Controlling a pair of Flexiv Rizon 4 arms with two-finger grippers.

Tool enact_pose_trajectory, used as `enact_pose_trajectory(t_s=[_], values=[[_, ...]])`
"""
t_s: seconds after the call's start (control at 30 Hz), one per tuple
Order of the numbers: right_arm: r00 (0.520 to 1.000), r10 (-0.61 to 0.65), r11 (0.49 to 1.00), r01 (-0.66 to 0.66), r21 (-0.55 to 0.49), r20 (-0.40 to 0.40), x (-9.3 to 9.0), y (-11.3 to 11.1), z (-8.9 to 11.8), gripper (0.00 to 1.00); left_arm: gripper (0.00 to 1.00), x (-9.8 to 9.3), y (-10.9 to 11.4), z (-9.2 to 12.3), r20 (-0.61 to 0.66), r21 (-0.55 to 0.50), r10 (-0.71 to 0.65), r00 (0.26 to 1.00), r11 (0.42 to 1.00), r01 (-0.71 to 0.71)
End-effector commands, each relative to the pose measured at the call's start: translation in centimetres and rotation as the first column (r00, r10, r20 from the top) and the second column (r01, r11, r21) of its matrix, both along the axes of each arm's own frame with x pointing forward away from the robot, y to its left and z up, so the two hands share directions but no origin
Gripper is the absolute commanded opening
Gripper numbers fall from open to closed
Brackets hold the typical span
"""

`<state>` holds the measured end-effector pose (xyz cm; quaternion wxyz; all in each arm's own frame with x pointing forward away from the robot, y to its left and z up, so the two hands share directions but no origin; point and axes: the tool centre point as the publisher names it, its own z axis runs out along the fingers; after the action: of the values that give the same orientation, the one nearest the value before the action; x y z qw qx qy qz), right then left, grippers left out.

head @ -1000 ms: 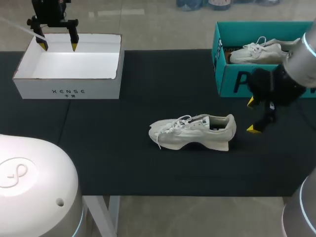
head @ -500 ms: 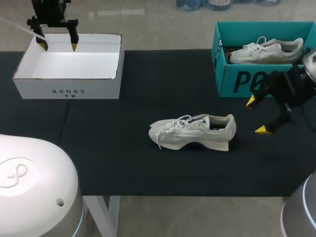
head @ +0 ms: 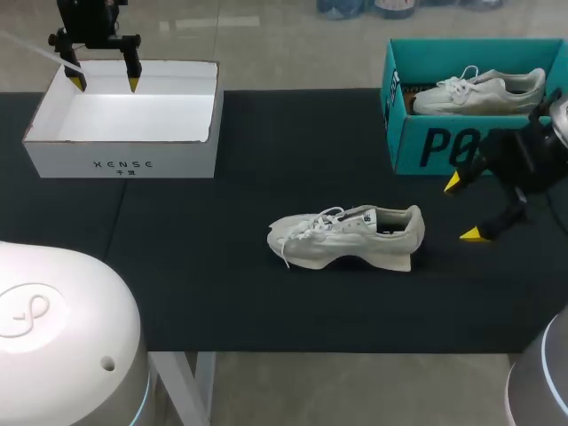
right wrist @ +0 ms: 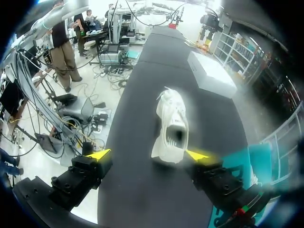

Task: Take the shoe out of the shoebox, open the shoe tongue, remove and reinsert the insole, then place the shoe into the shoebox

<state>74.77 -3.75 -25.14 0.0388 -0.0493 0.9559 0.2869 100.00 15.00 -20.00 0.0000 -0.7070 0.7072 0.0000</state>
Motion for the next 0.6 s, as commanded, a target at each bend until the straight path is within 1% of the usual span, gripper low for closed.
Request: enact_pose_trajectory(t_s=[0.03, 0.1, 0.23, 0.37, 0.53, 0.6], values=[[1.000, 0.016, 0.998, -0.016, 0.054, 0.000, -0.2, -0.8, -0.6, 1.00, 1.00, 0.0, 0.0, 0.0, 0.000, 0.000, 0.000, 1.000, 1.000, 0.000], [0.999, 0.038, 0.996, -0.038, 0.078, 0.005, -0.3, -1.2, -0.8, 1.00, 1.00, 0.0, 0.0, 0.0, 0.000, 0.000, 0.000, 1.000, 1.000, 0.000], [0.992, 0.116, 0.981, -0.122, 0.154, 0.049, -0.2, -2.7, -1.6, 1.00, 1.00, 0.0, 0.0, 0.0, 0.000, 0.000, 0.000, 1.000, 1.000, 0.000], [0.973, 0.204, 0.948, -0.223, 0.228, 0.105, -0.3, -4.0, -2.3, 1.00, 1.00, 0.0, 0.0, 0.0, 0.000, 0.000, 0.000, 1.000, 1.000, 0.000], [0.948, 0.279, 0.919, -0.309, 0.243, 0.151, -0.2, -5.4, -3.1, 1.00, 1.00, 0.0, 0.0, 0.0, 0.000, 0.000, 0.000, 1.000, 1.000, 0.000], [0.939, 0.303, 0.914, -0.335, 0.229, 0.164, -0.2, -5.9, -3.3, 1.00, 1.00, 0.0, 0.0, 0.0, 0.000, 0.000, 0.000, 1.000, 1.000, 0.000]])
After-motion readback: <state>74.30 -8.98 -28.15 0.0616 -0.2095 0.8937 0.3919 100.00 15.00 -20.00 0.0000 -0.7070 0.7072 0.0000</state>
